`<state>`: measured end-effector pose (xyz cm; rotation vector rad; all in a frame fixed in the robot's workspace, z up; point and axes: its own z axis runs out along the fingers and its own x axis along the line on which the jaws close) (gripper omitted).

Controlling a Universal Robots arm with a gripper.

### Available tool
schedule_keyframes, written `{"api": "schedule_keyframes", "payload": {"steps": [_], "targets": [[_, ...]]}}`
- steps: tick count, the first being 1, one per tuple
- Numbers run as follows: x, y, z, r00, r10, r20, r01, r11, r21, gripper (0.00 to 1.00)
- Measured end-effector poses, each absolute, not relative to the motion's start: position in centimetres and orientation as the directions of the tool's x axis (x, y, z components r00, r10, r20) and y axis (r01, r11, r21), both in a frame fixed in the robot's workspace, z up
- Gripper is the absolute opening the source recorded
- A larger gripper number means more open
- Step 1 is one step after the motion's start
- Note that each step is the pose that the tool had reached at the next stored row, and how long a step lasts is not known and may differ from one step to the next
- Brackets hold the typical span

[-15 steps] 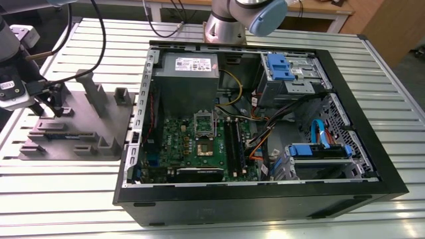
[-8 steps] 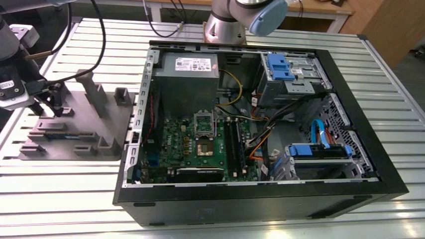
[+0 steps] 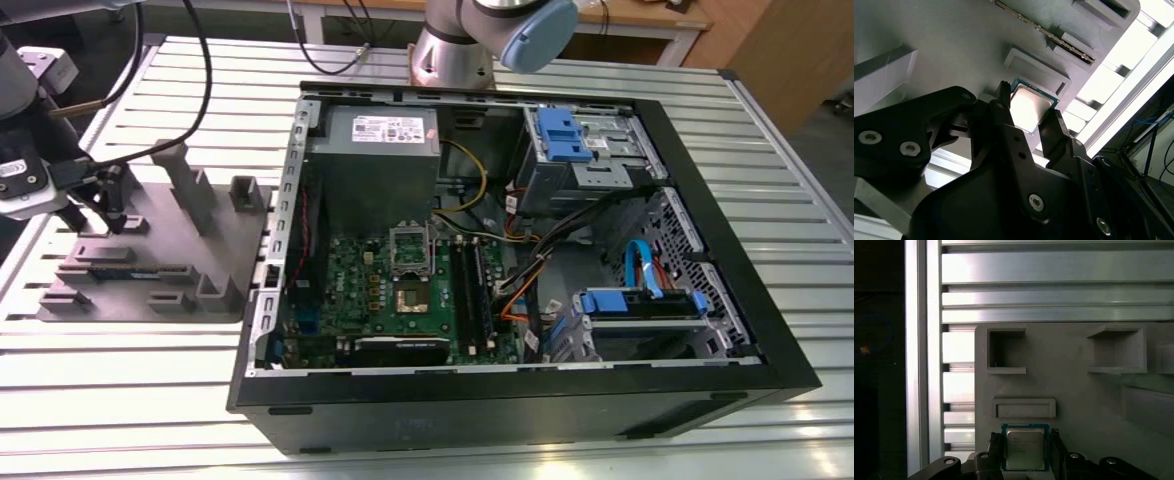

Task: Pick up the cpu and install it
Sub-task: 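Pick up the cpu and move it towards the insertion slot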

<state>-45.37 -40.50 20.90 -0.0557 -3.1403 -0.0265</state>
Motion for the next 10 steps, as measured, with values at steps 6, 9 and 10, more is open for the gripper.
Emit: {"api": "schedule_keyframes", "payload": {"steps": [6, 9, 10], "targets": [[-45.37, -40.50, 21.17, -0.999, 0.035, 0.001, 0.035, 0.999, 0.017, 0.47], [-45.37, -40.50, 21.18, -0.999, 0.035, 0.001, 0.035, 0.999, 0.017, 0.47], [-45.37, -40.50, 21.18, -0.999, 0.035, 0.001, 0.035, 0.999, 0.017, 0.47]]}}
